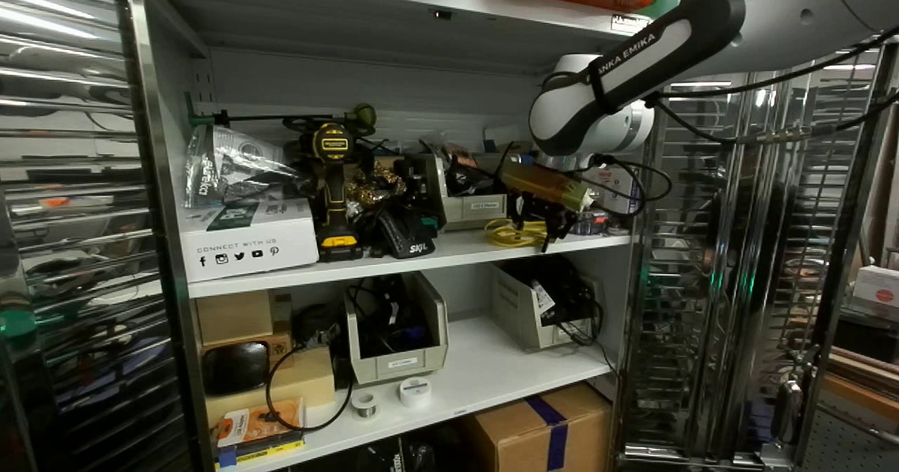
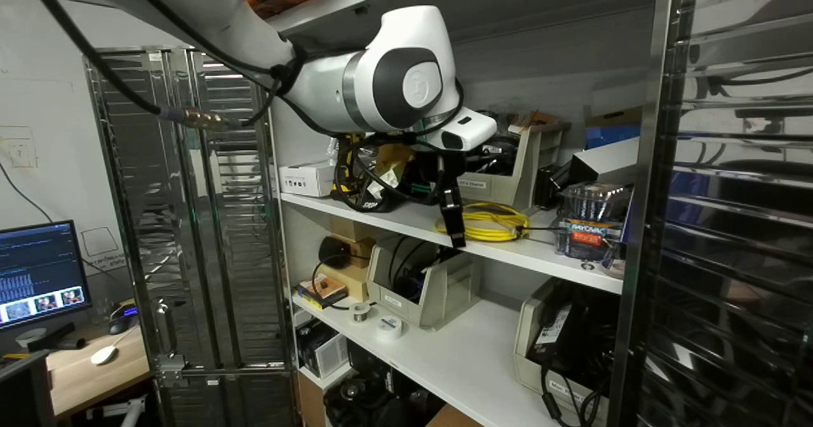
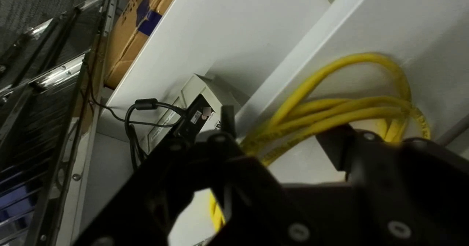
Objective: Pick up the yellow cable and put it in the tool box
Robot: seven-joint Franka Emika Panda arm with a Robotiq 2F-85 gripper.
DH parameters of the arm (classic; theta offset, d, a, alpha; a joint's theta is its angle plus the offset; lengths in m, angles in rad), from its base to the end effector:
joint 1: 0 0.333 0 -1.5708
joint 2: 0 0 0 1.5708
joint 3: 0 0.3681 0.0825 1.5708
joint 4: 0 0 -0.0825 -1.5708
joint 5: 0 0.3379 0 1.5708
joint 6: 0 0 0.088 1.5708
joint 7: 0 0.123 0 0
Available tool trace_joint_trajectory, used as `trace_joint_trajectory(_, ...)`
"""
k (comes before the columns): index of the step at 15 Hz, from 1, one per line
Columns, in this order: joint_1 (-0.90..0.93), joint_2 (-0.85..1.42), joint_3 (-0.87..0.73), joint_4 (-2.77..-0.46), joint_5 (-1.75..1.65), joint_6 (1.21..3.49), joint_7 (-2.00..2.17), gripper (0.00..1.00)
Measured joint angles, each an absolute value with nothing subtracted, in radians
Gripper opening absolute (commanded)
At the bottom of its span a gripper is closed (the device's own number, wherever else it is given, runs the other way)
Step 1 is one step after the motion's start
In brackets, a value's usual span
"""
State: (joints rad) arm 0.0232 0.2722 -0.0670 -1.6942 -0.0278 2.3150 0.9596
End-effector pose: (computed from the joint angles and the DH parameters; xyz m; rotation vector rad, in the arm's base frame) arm 0.6462 -0.0241 0.5261 -2.6303 1.4072 -0.4991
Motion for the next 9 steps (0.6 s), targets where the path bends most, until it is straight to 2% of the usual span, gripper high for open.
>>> trace_joint_trajectory(3,0.036,0.26,-0.067,-1.694,-0.075,2.284,0.985,0.08)
trace_joint_trajectory(6,0.051,0.256,-0.067,-1.693,-0.132,2.273,1.008,0.03)
trace_joint_trajectory(7,0.059,0.256,-0.067,-1.694,-0.155,2.27,1.02,0.07)
trace_joint_trajectory(9,0.079,0.255,-0.067,-1.699,-0.225,2.268,1.054,0.07)
